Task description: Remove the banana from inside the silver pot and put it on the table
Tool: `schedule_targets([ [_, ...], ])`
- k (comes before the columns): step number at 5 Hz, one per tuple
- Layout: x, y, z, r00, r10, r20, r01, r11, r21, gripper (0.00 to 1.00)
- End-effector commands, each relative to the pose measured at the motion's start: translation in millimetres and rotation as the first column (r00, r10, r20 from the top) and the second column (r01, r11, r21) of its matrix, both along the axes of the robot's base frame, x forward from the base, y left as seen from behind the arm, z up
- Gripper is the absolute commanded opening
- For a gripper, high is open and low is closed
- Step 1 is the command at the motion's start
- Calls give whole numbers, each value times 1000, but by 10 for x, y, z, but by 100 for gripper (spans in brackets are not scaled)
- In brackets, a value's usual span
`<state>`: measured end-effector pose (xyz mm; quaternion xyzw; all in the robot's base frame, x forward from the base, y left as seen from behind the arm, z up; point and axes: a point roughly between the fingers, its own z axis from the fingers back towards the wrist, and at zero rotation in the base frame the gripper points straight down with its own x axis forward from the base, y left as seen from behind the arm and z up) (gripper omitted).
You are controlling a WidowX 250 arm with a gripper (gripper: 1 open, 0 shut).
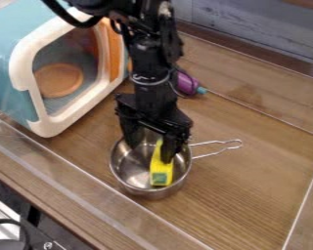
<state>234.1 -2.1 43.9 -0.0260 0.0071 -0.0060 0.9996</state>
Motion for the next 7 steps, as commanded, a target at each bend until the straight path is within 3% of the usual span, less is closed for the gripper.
schedule_targets([
  [1,40,-18,10,1000,13,25,-13,1000,-5,100],
  [2,51,-21,-22,999,24,28,-23,1000,-9,100],
  [4,-19,53,159,999,16,34,-16,1000,-17,100],
  [6,5,-28,-66,999,-28,43,29,999,-23,100],
  [7,43,-84,-76,998,-39,47,40,999,-29,100],
])
